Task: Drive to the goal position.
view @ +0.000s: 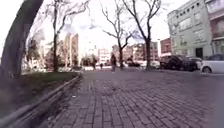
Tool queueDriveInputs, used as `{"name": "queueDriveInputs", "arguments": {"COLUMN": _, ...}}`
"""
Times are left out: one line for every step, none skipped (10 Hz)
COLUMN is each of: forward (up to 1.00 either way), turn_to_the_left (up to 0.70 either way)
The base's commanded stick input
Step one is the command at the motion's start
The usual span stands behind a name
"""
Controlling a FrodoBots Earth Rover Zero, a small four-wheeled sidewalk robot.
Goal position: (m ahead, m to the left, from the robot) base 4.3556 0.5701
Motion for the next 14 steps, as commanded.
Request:
{"name": "queueDriveInputs", "arguments": {"forward": 0.7, "turn_to_the_left": -0.34}}
{"name": "queueDriveInputs", "arguments": {"forward": 0.7, "turn_to_the_left": -0.23}}
{"name": "queueDriveInputs", "arguments": {"forward": 0.7, "turn_to_the_left": -0.13}}
{"name": "queueDriveInputs", "arguments": {"forward": 0.7, "turn_to_the_left": -0.03}}
{"name": "queueDriveInputs", "arguments": {"forward": 0.7, "turn_to_the_left": 0.02}}
{"name": "queueDriveInputs", "arguments": {"forward": 0.7, "turn_to_the_left": 0.04}}
{"name": "queueDriveInputs", "arguments": {"forward": 0.7, "turn_to_the_left": 0.06}}
{"name": "queueDriveInputs", "arguments": {"forward": 0.7, "turn_to_the_left": 0.09}}
{"name": "queueDriveInputs", "arguments": {"forward": 0.7, "turn_to_the_left": 0.11}}
{"name": "queueDriveInputs", "arguments": {"forward": 0.7, "turn_to_the_left": 0.13}}
{"name": "queueDriveInputs", "arguments": {"forward": 0.7, "turn_to_the_left": 0.15}}
{"name": "queueDriveInputs", "arguments": {"forward": 0.7, "turn_to_the_left": 0.18}}
{"name": "queueDriveInputs", "arguments": {"forward": 0.7, "turn_to_the_left": 0.2}}
{"name": "queueDriveInputs", "arguments": {"forward": 0.7, "turn_to_the_left": 0.22}}
